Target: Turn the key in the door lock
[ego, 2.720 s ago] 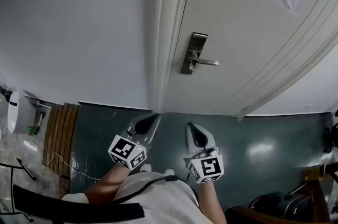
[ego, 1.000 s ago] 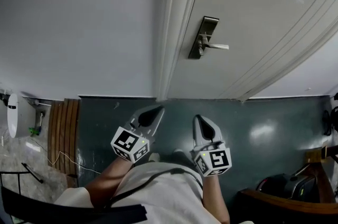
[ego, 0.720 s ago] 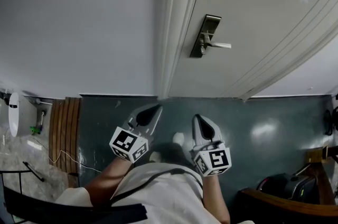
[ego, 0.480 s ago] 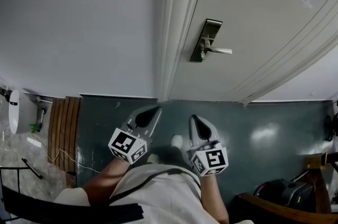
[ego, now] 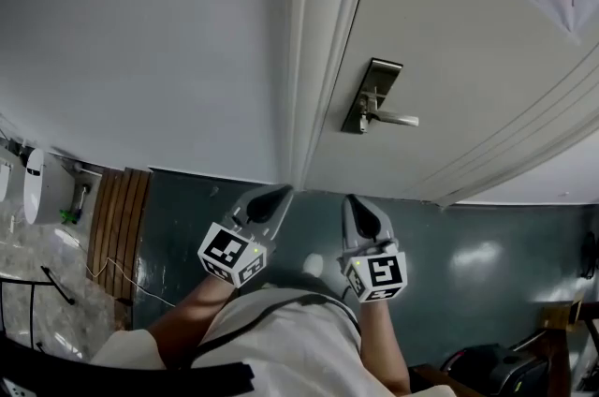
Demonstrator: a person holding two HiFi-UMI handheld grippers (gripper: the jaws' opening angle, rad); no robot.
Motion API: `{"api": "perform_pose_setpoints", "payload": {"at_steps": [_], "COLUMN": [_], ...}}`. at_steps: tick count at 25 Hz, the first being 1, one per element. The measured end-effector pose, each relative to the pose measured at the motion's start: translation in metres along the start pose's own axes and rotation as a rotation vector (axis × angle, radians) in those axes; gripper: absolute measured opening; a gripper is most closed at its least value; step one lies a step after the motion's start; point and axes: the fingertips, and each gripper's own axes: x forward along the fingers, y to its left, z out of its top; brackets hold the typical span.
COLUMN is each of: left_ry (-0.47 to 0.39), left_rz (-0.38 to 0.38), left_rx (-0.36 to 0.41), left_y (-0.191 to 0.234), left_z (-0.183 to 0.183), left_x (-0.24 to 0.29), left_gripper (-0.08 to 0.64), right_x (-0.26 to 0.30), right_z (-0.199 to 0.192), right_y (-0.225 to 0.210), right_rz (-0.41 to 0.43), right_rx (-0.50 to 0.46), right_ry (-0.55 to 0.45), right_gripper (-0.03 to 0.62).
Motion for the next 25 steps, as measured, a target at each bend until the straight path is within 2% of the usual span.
{"api": "perform_pose_setpoints", "payload": {"at_steps": [13, 25], "left_ry": [0.026, 0.072], "left_rz": [0.052, 0.128], "left_rx": [-0.022, 0.021], "left_y": [0.000, -0.002], "left_z": [-0.005, -0.018], "left_x": [0.088, 0.122], "left_gripper": [0.005, 0.006], "right_x": [0.047, 0.078], "right_z": [-0.010, -0.039], "right_y": [-0.081, -0.122], "right_rz": [0.050, 0.081], "right_rx": [-0.019, -0.103], "right_ry": [0.043, 0.115], "right_gripper": [0.009, 0.009]}}
